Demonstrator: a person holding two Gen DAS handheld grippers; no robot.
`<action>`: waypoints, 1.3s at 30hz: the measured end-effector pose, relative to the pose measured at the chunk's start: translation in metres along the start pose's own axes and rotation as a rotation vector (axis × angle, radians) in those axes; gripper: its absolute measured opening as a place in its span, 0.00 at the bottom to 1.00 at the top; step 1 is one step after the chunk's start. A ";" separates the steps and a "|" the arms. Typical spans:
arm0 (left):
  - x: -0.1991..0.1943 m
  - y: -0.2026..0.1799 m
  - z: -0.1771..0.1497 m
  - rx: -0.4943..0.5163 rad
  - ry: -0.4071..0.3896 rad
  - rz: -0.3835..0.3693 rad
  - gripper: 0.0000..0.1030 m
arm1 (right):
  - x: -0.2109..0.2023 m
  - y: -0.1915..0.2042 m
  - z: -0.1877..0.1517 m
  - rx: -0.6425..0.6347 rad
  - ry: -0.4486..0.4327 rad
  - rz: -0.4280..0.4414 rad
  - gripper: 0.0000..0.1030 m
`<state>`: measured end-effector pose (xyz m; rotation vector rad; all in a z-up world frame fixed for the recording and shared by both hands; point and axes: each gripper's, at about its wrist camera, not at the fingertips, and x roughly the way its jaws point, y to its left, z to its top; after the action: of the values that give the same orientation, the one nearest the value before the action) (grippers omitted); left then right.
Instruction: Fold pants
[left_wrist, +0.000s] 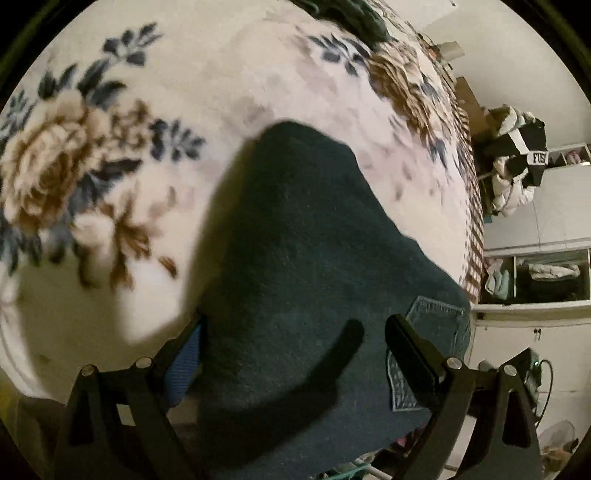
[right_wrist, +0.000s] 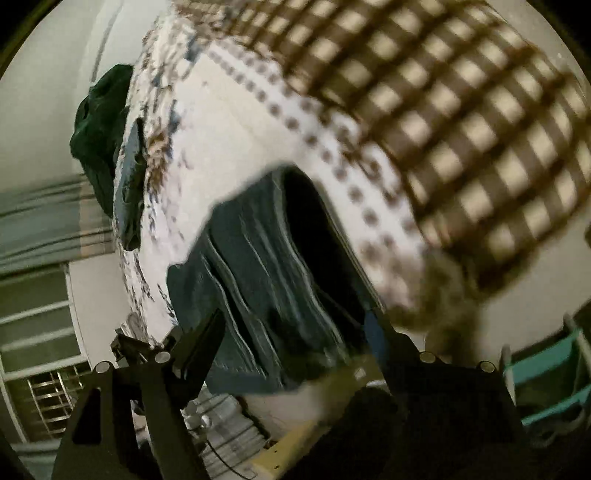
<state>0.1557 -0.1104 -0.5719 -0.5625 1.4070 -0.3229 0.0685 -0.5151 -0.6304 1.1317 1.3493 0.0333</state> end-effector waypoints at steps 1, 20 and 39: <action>0.003 0.000 -0.003 0.003 0.004 -0.001 0.92 | 0.007 -0.007 -0.008 0.019 0.023 0.009 0.78; 0.016 0.006 -0.002 0.010 0.016 -0.030 0.92 | 0.087 0.008 -0.004 -0.015 -0.015 0.206 0.84; -0.050 -0.009 -0.019 0.084 -0.135 -0.123 0.22 | 0.056 0.045 -0.026 -0.097 -0.074 0.159 0.36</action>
<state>0.1307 -0.0946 -0.5260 -0.5920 1.2258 -0.4334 0.0907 -0.4420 -0.6375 1.1452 1.1777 0.1693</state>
